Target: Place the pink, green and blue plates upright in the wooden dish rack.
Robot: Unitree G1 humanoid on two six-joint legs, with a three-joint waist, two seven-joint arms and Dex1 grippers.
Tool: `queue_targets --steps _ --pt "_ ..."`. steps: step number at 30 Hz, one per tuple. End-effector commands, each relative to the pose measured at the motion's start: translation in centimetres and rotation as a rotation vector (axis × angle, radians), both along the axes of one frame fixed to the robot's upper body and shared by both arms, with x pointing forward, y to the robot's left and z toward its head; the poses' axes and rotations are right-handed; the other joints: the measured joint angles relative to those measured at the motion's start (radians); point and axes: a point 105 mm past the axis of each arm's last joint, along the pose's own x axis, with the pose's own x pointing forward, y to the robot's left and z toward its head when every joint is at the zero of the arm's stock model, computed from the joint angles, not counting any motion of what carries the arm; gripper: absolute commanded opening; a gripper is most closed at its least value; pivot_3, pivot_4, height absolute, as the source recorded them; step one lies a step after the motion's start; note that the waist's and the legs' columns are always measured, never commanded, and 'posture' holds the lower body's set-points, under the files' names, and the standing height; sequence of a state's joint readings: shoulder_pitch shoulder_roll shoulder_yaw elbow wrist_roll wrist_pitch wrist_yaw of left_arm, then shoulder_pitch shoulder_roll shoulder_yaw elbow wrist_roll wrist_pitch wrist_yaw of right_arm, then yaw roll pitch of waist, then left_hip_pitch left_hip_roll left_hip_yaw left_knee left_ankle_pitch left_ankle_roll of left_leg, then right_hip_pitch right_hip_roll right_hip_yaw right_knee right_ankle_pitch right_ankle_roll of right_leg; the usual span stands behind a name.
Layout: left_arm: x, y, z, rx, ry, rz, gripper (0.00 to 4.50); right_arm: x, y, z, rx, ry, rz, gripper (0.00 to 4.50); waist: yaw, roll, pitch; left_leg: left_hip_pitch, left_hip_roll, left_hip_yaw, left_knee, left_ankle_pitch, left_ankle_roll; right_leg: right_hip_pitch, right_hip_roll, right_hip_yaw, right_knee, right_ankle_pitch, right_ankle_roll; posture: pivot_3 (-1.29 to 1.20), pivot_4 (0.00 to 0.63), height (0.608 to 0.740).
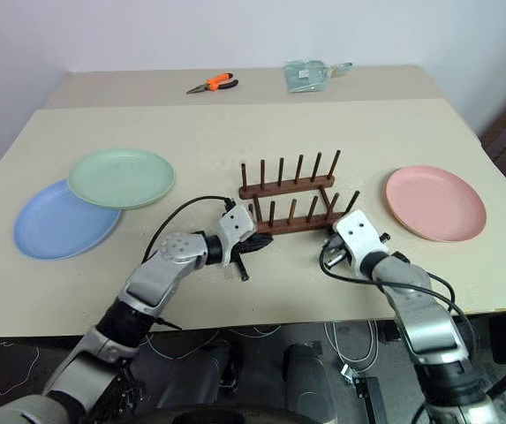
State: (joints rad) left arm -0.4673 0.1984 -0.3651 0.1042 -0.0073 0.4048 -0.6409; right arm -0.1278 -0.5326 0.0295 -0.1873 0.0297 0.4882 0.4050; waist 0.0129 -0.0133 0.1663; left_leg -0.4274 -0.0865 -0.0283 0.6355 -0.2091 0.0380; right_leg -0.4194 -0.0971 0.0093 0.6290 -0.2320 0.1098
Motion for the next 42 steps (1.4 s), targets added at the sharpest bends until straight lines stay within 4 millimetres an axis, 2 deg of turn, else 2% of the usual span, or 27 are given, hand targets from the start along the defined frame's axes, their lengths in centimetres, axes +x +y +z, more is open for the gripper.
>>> queue_targets --steps 1,5,8,11,14,17,20,23,28,29,31,33,36,39,41,42 --pt "2.0 1.8 -1.0 0.046 -0.004 0.126 0.05 1.5 -0.4 0.2 -0.016 -0.025 -0.036 0.00 0.000 0.000 0.000 0.000 0.000 0.000 0.000 0.000 0.000 0.000 0.000 0.000 0.000 0.001 0.001 0.00 0.150 0.719" --pt "2.8 1.6 -0.5 0.024 -0.016 0.131 0.05 2.4 -0.5 1.0 -0.033 -0.046 -0.013 0.00 0.000 0.000 0.000 0.000 0.000 0.000 0.000 0.000 0.000 0.000 0.000 -0.001 0.000 0.002 0.003 0.00 0.150 0.719" --pt "2.2 1.0 0.2 -0.001 -0.041 0.075 0.00 1.5 -1.8 2.4 -0.106 -0.086 0.019 0.80 0.000 0.000 0.000 0.000 -0.001 0.000 -0.001 0.000 0.000 0.000 0.000 -0.001 0.001 0.002 0.003 0.00 0.150 0.719" --pt "1.4 0.8 1.2 -0.050 -0.053 0.036 0.00 0.3 -4.2 4.1 -0.216 -0.126 -0.004 2.30 0.001 0.000 0.000 0.000 -0.001 0.000 -0.003 0.000 0.000 -0.001 -0.001 0.000 0.000 0.002 0.003 0.00 0.150 0.719" --pt "0.3 0.5 2.3 -0.097 -0.069 -0.032 0.00 -0.9 -6.6 4.8 -0.359 -0.117 -0.034 3.82 0.001 0.000 0.000 -0.001 -0.001 0.000 -0.003 0.000 0.000 -0.002 -0.001 0.000 0.000 0.002 0.003 0.00 0.150 0.719" --pt "-0.7 0.1 3.1 -0.148 -0.051 -0.091 0.00 -2.0 -8.8 3.8 -0.427 -0.052 -0.083 3.82 0.000 0.000 0.000 0.000 0.000 0.000 -0.003 0.000 0.000 -0.001 -0.001 0.001 0.000 0.000 0.000 0.00 0.150 0.719" --pt "-1.2 -0.4 3.7 -0.163 -0.054 -0.125 0.00 -2.0 -10.9 2.5 -0.492 -0.014 -0.160 3.82 -0.001 0.000 0.000 0.000 0.000 0.000 -0.003 0.000 0.000 -0.001 -0.001 0.001 0.000 0.000 0.000 0.00 0.150 0.719" --pt "-1.9 -1.2 4.5 -0.186 -0.069 -0.170 0.00 -1.5 -12.3 1.5 -0.547 -0.001 -0.209 2.97 0.001 0.000 0.000 0.000 0.000 0.001 -0.002 0.000 0.000 0.000 -0.001 0.001 -0.001 0.000 0.000 0.00 0.150 0.719" --pt "-2.3 -1.6 5.3 -0.225 -0.073 -0.182 0.00 -0.8 -13.2 1.3 -0.591 -0.013 -0.247 0.40 0.004 0.000 0.000 0.000 -0.001 0.001 -0.001 0.000 0.000 0.000 -0.001 0.000 -0.001 0.000 0.000 0.00 0.150 0.719" --pt "-2.3 -1.6 5.3 -0.226 -0.072 -0.178 0.00 -0.7 -13.2 1.3 -0.588 -0.016 -0.252 0.06 0.003 0.000 0.000 0.000 -0.001 0.001 -0.001 0.000 0.000 0.000 -0.001 0.001 -0.001 0.000 0.000 0.00 0.150 0.719" --pt "-2.4 -1.4 5.2 -0.226 -0.072 -0.174 0.00 -0.5 -13.1 1.8 -0.606 -0.039 -0.249 0.06 0.001 0.000 0.000 0.000 -0.001 0.001 -0.002 0.000 0.000 0.000 -0.001 0.001 -0.001 0.000 0.000 0.00 0.150 0.719" --pt "-2.4 -1.1 5.2 -0.224 -0.072 -0.165 0.00 0.0 -12.6 3.9 -0.643 -0.131 -0.232 0.06 0.001 0.001 0.000 0.000 -0.001 0.001 -0.002 0.000 0.000 0.000 -0.001 0.001 -0.001 0.000 0.000 0.00 0.150 0.719" --pt "-2.3 -0.4 4.9 -0.206 -0.076 -0.144 0.00 0.9 -10.0 9.7 -0.493 -0.356 -0.208 0.06 -0.005 0.003 0.001 0.000 -0.001 0.001 -0.002 0.000 0.000 -0.001 0.000 0.001 0.000 0.000 0.000 0.00 0.150 0.719" --pt "-2.3 0.4 4.6 -0.196 -0.075 -0.135 0.00 0.5 -6.0 15.5 -0.148 -0.529 -0.081 0.06 -0.010 0.004 0.002 0.000 0.000 0.002 -0.002 0.000 0.000 -0.001 0.000 0.001 0.000 0.000 0.001 0.00 0.150 0.719" --pt "-2.3 0.8 4.7 -0.200 -0.072 -0.134 0.00 -0.5 -3.5 18.8 0.173 -0.563 0.040 0.06 -0.006 0.003 0.002 0.000 0.000 0.001 -0.003 0.000 0.001 -0.001 0.001 0.001 0.000 0.001 0.003 0.00 0.150 0.719" --pt "-2.3 1.0 4.8 -0.205 -0.071 -0.135 0.00 -1.4 -1.7 20.3 0.345 -0.555 0.161 0.06 -0.004 0.003 0.002 0.000 0.001 0.000 -0.003 0.000 0.000 -0.001 0.001 0.000 0.000 0.001 0.003 0.00 0.150 0.719"
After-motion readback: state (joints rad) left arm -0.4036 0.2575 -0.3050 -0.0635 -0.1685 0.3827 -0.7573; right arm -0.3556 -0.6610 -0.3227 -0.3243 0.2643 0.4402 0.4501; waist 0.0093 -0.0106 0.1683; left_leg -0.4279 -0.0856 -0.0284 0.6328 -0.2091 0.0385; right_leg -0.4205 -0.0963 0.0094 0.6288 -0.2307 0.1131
